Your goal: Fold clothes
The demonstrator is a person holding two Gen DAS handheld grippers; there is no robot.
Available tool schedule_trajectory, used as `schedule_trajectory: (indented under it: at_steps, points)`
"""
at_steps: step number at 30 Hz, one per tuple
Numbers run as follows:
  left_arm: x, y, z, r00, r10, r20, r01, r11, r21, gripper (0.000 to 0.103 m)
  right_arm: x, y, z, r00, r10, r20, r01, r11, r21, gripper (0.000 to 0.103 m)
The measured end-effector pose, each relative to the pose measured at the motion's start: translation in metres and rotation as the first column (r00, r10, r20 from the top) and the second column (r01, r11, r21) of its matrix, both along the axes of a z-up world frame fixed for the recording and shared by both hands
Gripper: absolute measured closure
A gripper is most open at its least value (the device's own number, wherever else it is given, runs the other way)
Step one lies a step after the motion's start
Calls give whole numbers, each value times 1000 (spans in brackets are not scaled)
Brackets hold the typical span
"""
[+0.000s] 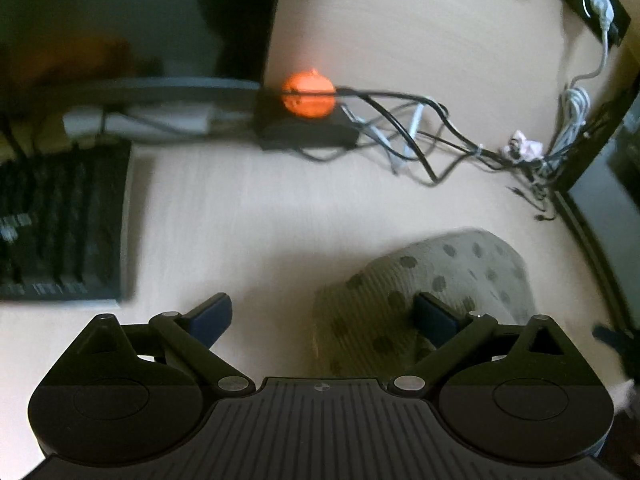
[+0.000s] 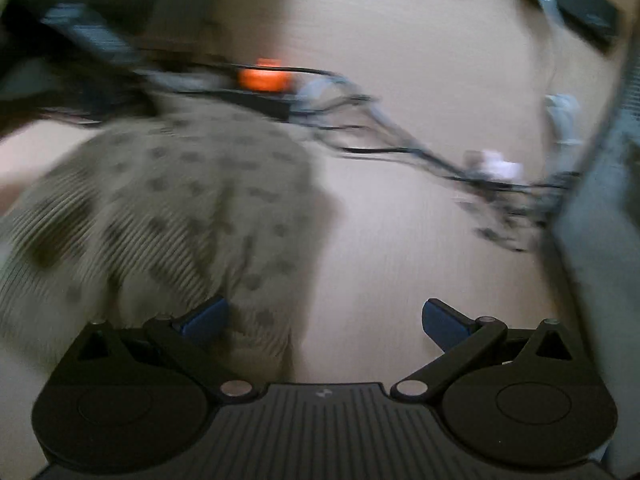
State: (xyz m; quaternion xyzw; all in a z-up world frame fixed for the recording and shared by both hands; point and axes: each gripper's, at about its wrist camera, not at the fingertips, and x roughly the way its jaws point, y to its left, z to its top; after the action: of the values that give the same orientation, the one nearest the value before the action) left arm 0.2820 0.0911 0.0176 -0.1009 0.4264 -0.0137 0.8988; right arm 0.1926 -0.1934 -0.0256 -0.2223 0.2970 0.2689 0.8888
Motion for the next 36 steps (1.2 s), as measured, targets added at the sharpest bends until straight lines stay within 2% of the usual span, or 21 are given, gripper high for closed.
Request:
schedule_trajectory:
  at_steps: [2, 5, 7, 10, 12, 14, 17, 20, 24, 26, 28, 32, 34, 36]
  points:
    - [-2, 3, 7, 1000, 7, 12, -7, 1000, 24, 4, -13, 5, 6, 998, 51, 41, -50, 998, -28, 0]
    - [-23, 4, 19, 999, -14, 35, 13, 1000, 20, 3, -26, 4, 21, 986, 25, 163, -18, 999, -39, 0]
    - [-43, 5, 26, 998, -33, 49, 33, 999, 10, 3, -38, 4, 31, 982, 56, 178, -58, 998, 1, 0]
    - [-75, 9, 28, 999, -10, 47, 11, 1000, -26, 3, -62, 20, 26, 971, 174, 166, -173, 985, -21, 0]
    - [-91, 12, 25, 999, 5, 37, -4, 999, -51, 3, -79, 35, 11, 950, 225, 218, -209, 973, -98, 0]
    - [-104, 13, 20, 999, 19, 26, -18, 998, -60, 3, -87, 47, -4, 934, 244, 261, -200, 962, -185, 0]
    - [-105, 11, 17, 1000, 13, 19, -12, 998, -68, 3, -94, 57, -14, 925, 271, 266, -209, 948, -241, 0]
    - [-106, 9, 13, 1000, 7, 12, -6, 997, -76, 3, -95, 55, -10, 920, 284, 271, -213, 941, -263, 0]
    - [-107, 6, 8, 1000, -1, 4, 1, 996, -87, 3, -104, 44, -1, 915, 341, 214, -283, 924, -258, 0]
    - [-108, 4, 5, 1000, -5, -1, 5, 996, -93, 3, -105, 46, -6, 918, 321, 233, -251, 925, -286, 0]
    - [-107, 1, 4, 1000, -12, -3, 12, 995, -95, 3, -102, 53, -14, 913, 284, 294, -184, 927, -327, 0]
    - [-103, -6, 3, 999, -32, -6, 32, 995, -96, 3, -96, 61, -12, 906, 187, 379, -71, 951, -300, 0]
    - [-103, -10, 2, 999, -45, -12, 44, 995, -91, 3, -97, 47, -2, 877, 95, 470, 39, 963, -268, 0]
    - [-104, -14, 2, 998, -62, -15, 61, 995, -82, 3, -98, 31, 7, 830, 1, 557, 149, 963, -224, 0]
